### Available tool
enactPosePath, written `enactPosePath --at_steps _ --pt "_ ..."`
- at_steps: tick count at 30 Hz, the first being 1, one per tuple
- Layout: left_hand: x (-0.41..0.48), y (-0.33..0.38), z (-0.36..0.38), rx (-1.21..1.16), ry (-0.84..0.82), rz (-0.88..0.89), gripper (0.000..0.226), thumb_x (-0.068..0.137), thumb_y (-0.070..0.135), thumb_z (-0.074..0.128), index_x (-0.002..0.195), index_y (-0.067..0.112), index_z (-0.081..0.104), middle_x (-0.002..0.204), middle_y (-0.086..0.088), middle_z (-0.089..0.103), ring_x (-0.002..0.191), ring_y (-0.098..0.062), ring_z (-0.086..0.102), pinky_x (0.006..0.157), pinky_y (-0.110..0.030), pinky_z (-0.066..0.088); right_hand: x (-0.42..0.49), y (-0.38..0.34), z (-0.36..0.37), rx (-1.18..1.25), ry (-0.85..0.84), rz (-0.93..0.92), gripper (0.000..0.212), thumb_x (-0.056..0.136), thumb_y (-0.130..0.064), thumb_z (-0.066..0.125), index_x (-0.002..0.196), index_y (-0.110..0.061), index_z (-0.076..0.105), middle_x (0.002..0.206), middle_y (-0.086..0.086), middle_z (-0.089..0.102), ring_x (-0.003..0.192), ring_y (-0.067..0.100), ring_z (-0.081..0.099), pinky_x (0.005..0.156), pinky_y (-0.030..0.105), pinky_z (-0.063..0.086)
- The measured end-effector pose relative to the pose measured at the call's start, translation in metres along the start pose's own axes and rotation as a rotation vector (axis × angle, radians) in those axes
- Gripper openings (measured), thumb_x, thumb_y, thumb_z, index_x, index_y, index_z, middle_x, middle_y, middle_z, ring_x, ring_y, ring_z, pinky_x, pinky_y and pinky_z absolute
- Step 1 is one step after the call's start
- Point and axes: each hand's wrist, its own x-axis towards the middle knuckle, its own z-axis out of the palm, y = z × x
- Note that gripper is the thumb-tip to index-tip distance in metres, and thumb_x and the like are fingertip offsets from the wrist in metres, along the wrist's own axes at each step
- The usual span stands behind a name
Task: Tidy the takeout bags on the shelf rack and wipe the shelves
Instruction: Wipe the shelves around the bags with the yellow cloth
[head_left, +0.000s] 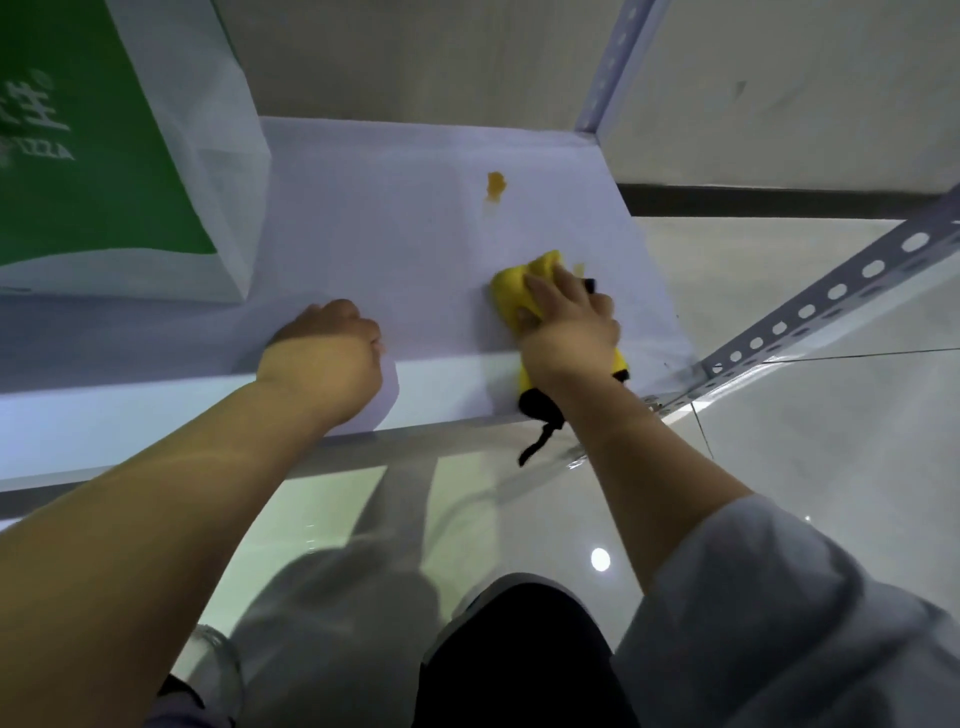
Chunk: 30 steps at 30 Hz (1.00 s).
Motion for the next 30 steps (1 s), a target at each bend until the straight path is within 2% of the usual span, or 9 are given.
enactPosePath --at_steps 3,5,11,17,20,23,26,28,30 --pt "-0.001 -0.001 -0.001 0.014 -0.015 0.007 0.018 0.089 0.007 0.045 0.093 0.002 0.061 0.106 -0.017 0.053 0.101 -0.036 0.051 0.078 -0.037 0.041 -0.021 -0.007 0.005 0.003 -0.05 -0.229 0.05 0.087 -0.025 0.051 0.133 -0.04 0.043 0.151 -0.009 0.028 0.116 0.033 0.036 0.091 0.04 0.029" --pt "-0.001 -0.002 -0.001 0.006 -0.019 0.026 0.017 0.089 0.006 0.044 0.093 0.001 0.06 0.105 -0.019 0.053 0.1 -0.036 0.051 0.078 -0.036 0.041 -0.034 0.004 0.004 0.005 -0.059 -0.282 0.046 0.09 -0.031 0.049 0.134 -0.041 0.043 0.15 -0.008 0.032 0.113 0.032 0.038 0.089 0.04 0.03" --pt "-0.007 -0.003 -0.002 0.05 -0.103 0.005 0.035 0.095 0.013 0.037 0.127 0.006 0.05 0.137 -0.017 0.042 0.121 -0.034 0.043 0.098 -0.037 0.037 -0.024 0.068 -0.023 -0.054 -0.027 -0.076 0.045 0.093 -0.038 0.043 0.138 -0.037 0.038 0.152 -0.006 0.029 0.117 0.034 0.037 0.094 0.039 0.032" --pt "-0.003 -0.001 -0.005 0.097 -0.104 0.021 0.022 0.094 0.015 0.038 0.107 0.007 0.055 0.113 -0.013 0.051 0.101 -0.032 0.052 0.083 -0.036 0.043 0.008 0.048 -0.02 -0.11 -0.023 0.098 0.047 0.087 -0.017 0.046 0.132 -0.03 0.039 0.149 0.0 0.026 0.113 0.037 0.035 0.088 0.042 0.03" --pt "0.0 -0.005 -0.002 0.178 -0.076 0.047 0.021 0.094 0.017 0.039 0.106 0.01 0.055 0.11 -0.011 0.051 0.092 -0.033 0.055 0.079 -0.037 0.045 0.028 0.02 -0.01 -0.109 -0.036 0.103 0.047 0.087 -0.021 0.048 0.132 -0.03 0.037 0.149 -0.001 0.022 0.117 0.038 0.031 0.089 0.043 0.029" --pt "0.016 -0.001 -0.012 0.175 -0.138 0.02 0.026 0.097 0.028 0.033 0.104 0.015 0.055 0.109 -0.009 0.05 0.093 -0.032 0.054 0.078 -0.034 0.042 0.023 -0.001 0.004 -0.082 -0.063 -0.067 0.047 0.089 -0.029 0.048 0.134 -0.035 0.034 0.152 -0.006 0.02 0.118 0.036 0.03 0.09 0.042 0.028" --pt "0.029 0.004 -0.021 0.195 -0.164 -0.02 0.029 0.095 0.042 0.031 0.094 0.024 0.053 0.106 -0.005 0.048 0.085 -0.027 0.048 0.073 -0.032 0.039 0.003 0.013 0.006 0.018 -0.041 -0.304 0.051 0.086 -0.028 0.053 0.133 -0.042 0.038 0.147 -0.01 0.031 0.107 0.03 0.035 0.086 0.038 0.03" --pt "0.033 0.003 -0.02 0.174 -0.101 -0.039 0.025 0.092 0.044 0.036 0.091 0.025 0.052 0.105 -0.003 0.049 0.086 -0.026 0.047 0.072 -0.033 0.039 0.001 0.035 -0.002 0.028 0.028 -0.244 0.049 0.084 -0.028 0.054 0.13 -0.042 0.042 0.144 -0.008 0.035 0.104 0.03 0.036 0.085 0.038 0.034" --pt "0.035 0.001 -0.014 0.104 -0.021 -0.037 0.027 0.091 0.042 0.04 0.105 0.024 0.055 0.112 -0.003 0.05 0.101 -0.028 0.047 0.078 -0.035 0.041 0.015 0.052 -0.009 -0.002 0.091 -0.052 0.045 0.086 -0.032 0.054 0.129 -0.037 0.045 0.143 0.002 0.035 0.109 0.035 0.036 0.09 0.041 0.034"
